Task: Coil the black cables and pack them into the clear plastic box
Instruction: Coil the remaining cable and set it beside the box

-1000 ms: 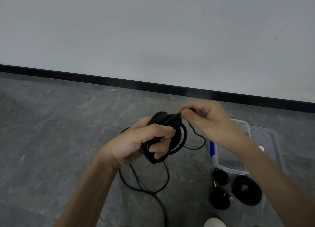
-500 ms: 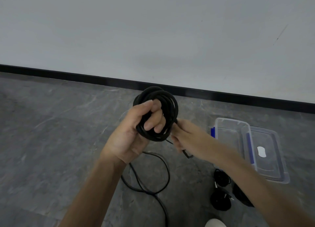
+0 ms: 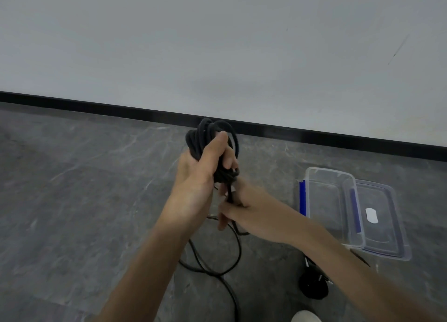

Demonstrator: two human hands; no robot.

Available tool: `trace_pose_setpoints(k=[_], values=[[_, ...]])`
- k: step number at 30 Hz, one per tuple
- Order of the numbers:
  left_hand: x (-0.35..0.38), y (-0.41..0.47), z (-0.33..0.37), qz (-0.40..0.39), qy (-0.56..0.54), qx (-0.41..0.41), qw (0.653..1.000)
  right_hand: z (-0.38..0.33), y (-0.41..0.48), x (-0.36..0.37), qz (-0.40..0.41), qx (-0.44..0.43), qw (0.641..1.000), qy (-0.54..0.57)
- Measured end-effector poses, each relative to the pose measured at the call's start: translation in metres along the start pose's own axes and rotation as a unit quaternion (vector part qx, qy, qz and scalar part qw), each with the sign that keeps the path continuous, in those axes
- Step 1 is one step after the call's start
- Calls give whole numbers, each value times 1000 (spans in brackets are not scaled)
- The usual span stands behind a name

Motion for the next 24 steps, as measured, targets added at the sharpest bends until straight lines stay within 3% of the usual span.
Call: trace_pose_setpoints(k=[6,14,18,24], values=[[-2,-3,1,48,88,37,994,-6,-3,2,-33,3,998,46],[-10,0,7,107,90,67,988,-5,-7,1,-56,28,992,110],[-27,4,5,160,104,65,980,-6,-7,-1,-25,47,988,144],[-32,4,9,171,157,84,969,-11,-17,4,-86,37,991,99]])
Point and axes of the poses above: each hand's wrist, its own y-axis towards the middle knuckle, its own x-axis out of the palm, z = x × y, the point moved 5 cm from there along y, towards the middle knuckle, and after that the axes turned 5 degrees about x, right-handed, at the moved point
